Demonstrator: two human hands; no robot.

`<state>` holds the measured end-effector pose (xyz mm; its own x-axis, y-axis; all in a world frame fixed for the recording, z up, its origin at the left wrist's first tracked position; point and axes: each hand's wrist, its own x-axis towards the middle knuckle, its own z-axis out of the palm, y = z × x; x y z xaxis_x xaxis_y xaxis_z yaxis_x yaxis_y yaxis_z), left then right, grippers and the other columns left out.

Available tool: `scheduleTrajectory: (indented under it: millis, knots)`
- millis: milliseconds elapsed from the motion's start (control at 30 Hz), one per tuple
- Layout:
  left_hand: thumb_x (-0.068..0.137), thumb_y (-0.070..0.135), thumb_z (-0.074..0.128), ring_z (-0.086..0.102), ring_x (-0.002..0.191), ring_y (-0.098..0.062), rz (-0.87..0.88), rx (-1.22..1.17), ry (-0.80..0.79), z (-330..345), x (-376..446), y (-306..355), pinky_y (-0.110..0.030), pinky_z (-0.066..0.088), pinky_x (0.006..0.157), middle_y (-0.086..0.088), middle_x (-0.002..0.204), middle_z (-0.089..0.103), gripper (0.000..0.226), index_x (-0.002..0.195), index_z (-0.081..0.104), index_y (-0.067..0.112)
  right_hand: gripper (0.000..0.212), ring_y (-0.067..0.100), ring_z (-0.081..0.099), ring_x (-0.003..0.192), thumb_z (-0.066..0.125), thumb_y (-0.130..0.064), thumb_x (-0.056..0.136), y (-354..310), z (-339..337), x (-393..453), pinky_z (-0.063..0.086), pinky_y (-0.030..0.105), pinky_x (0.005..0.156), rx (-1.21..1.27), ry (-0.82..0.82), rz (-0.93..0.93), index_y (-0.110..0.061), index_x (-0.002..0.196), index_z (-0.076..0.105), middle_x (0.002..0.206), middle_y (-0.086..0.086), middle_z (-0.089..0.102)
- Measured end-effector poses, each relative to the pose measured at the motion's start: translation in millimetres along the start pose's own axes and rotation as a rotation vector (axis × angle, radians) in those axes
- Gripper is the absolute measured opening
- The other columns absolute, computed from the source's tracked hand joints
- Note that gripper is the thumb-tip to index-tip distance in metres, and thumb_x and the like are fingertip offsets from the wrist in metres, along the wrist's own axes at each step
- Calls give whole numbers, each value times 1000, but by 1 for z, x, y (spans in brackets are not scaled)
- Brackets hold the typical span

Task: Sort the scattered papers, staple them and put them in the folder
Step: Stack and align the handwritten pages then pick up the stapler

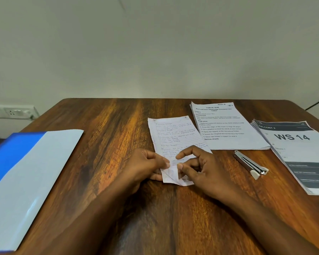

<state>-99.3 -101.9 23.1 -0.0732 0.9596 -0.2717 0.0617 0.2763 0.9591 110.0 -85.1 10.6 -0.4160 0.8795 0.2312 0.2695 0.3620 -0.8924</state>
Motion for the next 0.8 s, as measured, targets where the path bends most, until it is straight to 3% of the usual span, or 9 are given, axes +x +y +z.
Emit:
scheduleTrajectory:
  millis: [133, 300, 467, 700, 800]
  knots:
    - [89, -10, 71, 72, 56, -20, 19, 10, 41, -1, 1, 0, -25, 59, 53, -24, 82, 77, 8, 91, 79, -9, 17, 9, 76, 79, 82, -13, 88, 2, -10, 3, 60, 24, 75, -38, -83, 46, -18, 103, 76, 84, -2, 80]
    - [82, -16, 78, 79, 77, -27, 15, 35, -49, -8, 1, 2, -25, 63, 61, -18, 91, 78, 24, 102, 78, -3, 21, 2, 69, 85, 91, -29, 76, 2, -9, 1, 45, 9, 70, -280, -105, -55, -29, 96, 83, 89, -18, 77]
    - [73, -18, 84, 75, 86, -32, -4, 109, -157, -19, 0, 7, -26, 64, 64, -40, 112, 69, 43, 112, 77, -1, 22, 10, 69, 87, 91, -33, 76, 9, -3, 1, 42, 9, 66, -302, -97, -133, -32, 96, 82, 91, -16, 74]
    - [67, -19, 88, 79, 94, -34, 16, 206, -176, -21, -1, 9, -33, 66, 77, -18, 100, 81, 55, 116, 77, 5, 23, 7, 67, 89, 90, -34, 77, 8, -3, 1, 43, 9, 66, -363, -106, -126, -33, 98, 82, 92, -16, 72]
    - [67, -19, 88, 76, 73, -19, 35, 263, -166, -19, -3, 10, -23, 63, 66, -13, 94, 80, 56, 117, 76, 5, 25, 7, 66, 89, 91, -33, 75, 8, -3, 1, 43, 10, 67, -374, -109, -128, -32, 99, 81, 92, -16, 72]
